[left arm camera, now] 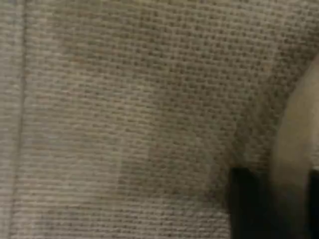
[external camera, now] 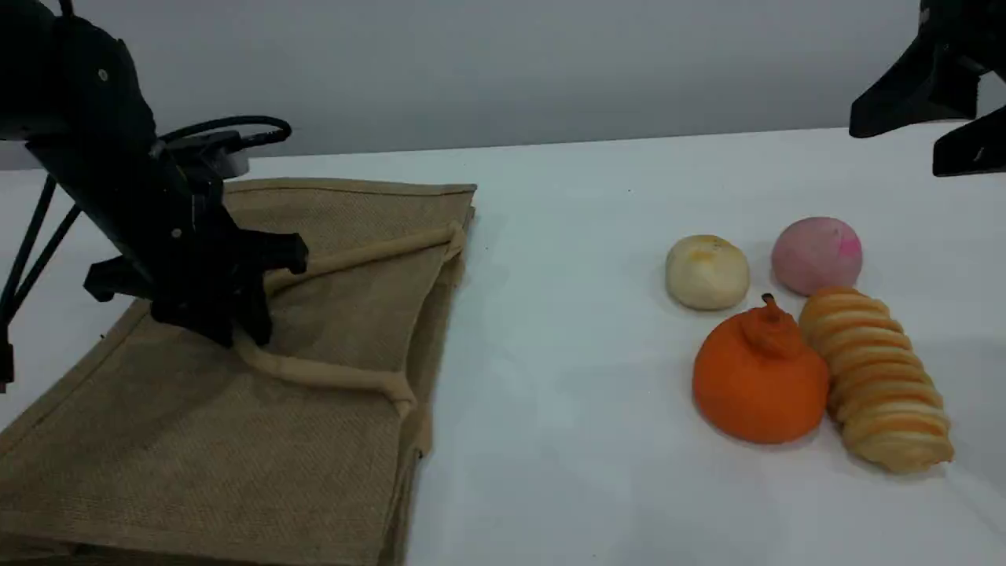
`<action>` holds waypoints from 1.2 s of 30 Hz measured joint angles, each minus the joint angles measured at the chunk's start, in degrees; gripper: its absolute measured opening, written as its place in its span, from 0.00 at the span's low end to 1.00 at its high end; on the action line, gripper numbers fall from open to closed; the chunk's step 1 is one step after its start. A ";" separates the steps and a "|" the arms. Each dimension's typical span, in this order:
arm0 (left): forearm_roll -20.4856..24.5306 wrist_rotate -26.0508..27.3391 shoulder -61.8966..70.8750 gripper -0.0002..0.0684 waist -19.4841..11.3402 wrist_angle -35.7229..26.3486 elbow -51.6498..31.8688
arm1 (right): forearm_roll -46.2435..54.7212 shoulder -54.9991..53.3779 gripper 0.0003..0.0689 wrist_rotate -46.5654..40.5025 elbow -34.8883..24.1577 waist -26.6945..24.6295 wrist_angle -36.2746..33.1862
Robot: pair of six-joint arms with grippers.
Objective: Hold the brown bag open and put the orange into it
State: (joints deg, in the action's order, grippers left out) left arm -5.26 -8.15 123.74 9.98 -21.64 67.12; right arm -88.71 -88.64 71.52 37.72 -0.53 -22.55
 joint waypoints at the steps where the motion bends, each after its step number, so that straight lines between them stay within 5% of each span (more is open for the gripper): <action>1: 0.00 -0.06 0.00 0.19 0.00 0.00 0.00 | 0.00 0.00 0.69 0.45 0.00 0.00 -0.70; 12: 0.56 4.02 -7.35 0.13 0.00 -12.79 9.45 | -0.05 0.00 0.69 2.59 0.00 2.19 -0.68; 25: 0.89 8.72 -23.52 0.13 6.82 -30.38 21.43 | -0.30 -1.60 0.69 3.31 0.00 19.47 22.90; 36: 2.61 10.97 -29.99 0.13 8.08 -40.15 22.22 | 0.03 -14.24 0.69 3.37 2.74 22.35 24.35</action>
State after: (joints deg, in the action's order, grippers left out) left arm -2.64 2.82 93.75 18.06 -61.78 89.35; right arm -88.68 -102.88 74.88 40.46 21.82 1.81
